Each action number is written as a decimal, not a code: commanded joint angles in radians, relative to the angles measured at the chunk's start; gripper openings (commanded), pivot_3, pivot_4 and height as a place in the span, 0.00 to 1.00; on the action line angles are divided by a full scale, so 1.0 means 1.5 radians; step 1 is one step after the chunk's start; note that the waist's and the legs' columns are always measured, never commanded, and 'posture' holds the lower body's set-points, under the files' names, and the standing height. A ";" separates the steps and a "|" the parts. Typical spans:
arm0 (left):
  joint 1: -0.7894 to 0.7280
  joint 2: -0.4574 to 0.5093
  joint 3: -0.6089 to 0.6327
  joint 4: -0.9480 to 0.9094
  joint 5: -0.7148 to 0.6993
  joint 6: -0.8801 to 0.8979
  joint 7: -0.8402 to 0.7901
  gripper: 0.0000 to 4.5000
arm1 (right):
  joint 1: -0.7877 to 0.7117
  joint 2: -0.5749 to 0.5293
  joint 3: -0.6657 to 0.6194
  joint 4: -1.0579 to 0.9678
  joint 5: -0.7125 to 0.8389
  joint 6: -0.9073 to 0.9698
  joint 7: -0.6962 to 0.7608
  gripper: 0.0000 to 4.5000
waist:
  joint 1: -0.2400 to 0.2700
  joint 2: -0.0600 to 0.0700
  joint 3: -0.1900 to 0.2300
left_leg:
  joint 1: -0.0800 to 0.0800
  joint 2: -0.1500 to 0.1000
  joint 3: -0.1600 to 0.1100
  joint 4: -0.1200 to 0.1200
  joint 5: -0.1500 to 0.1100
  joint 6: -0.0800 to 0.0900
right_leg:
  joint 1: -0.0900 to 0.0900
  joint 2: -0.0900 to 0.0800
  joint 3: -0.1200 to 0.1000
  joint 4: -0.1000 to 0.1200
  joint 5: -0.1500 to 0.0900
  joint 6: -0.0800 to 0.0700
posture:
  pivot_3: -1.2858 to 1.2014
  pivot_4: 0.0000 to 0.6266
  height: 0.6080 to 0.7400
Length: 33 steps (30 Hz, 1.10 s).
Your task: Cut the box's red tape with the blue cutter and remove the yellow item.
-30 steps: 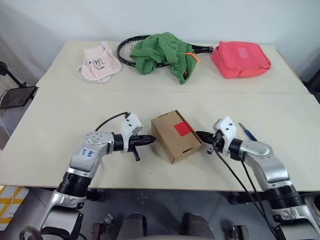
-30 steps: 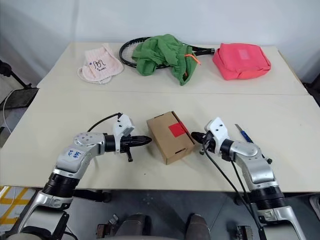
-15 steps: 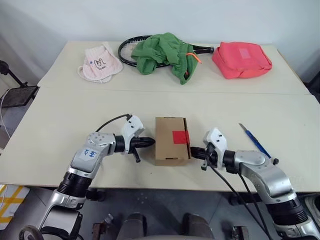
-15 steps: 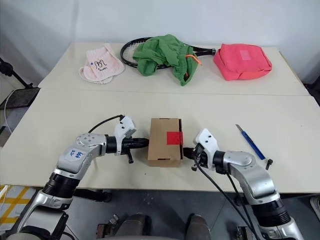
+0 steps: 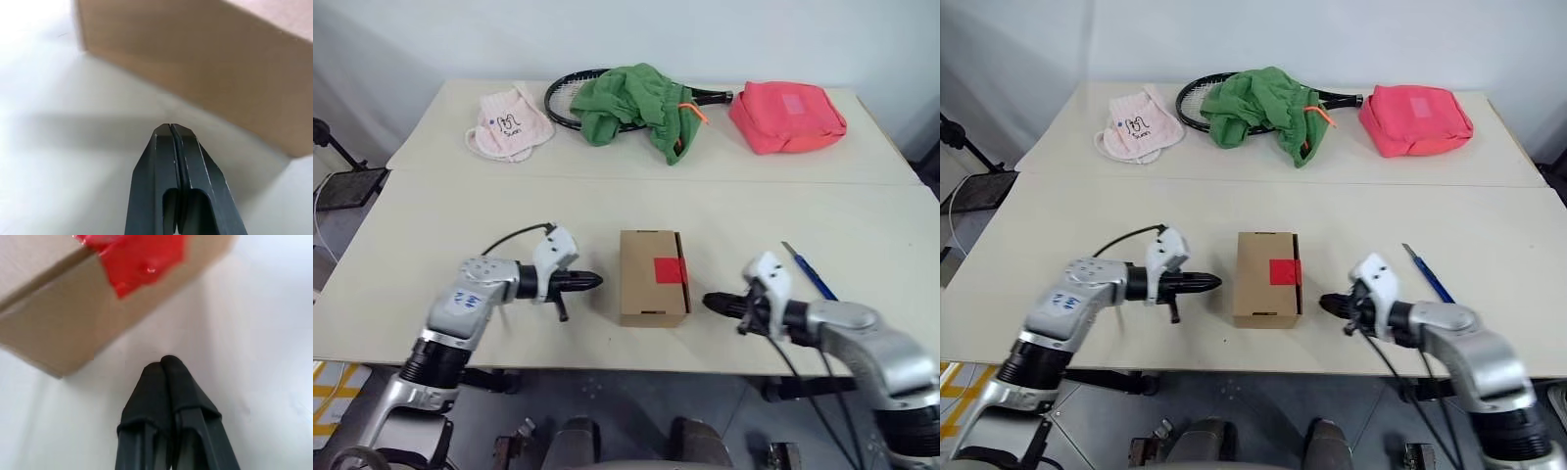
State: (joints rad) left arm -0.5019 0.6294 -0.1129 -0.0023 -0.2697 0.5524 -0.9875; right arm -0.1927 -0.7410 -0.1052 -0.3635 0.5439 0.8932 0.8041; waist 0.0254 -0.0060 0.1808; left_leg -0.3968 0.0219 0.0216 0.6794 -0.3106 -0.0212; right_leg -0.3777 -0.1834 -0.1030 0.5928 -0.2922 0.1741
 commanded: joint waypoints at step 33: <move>-0.101 -0.093 -0.070 0.019 0.021 -0.139 -0.059 0.00 | -0.368 0.090 -0.045 0.237 0.507 0.481 -0.655 0.99 | -0.003 0.000 0.000 | -0.003 0.001 0.001 0.001 0.000 0.000 | -0.004 0.000 0.000 0.001 0.000 -0.001 | 0.52 0.24 1.00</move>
State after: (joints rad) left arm -0.6501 0.4873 -0.2145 0.0492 -0.2435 0.3482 -1.0755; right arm -0.7549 -0.5811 -0.1704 -0.0032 1.3352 1.6094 -0.1563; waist 0.0213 -0.0059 0.1807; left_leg -0.4008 0.0229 0.0231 0.6803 -0.3108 -0.0211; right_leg -0.3831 -0.1831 -0.1033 0.5948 -0.2918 0.1732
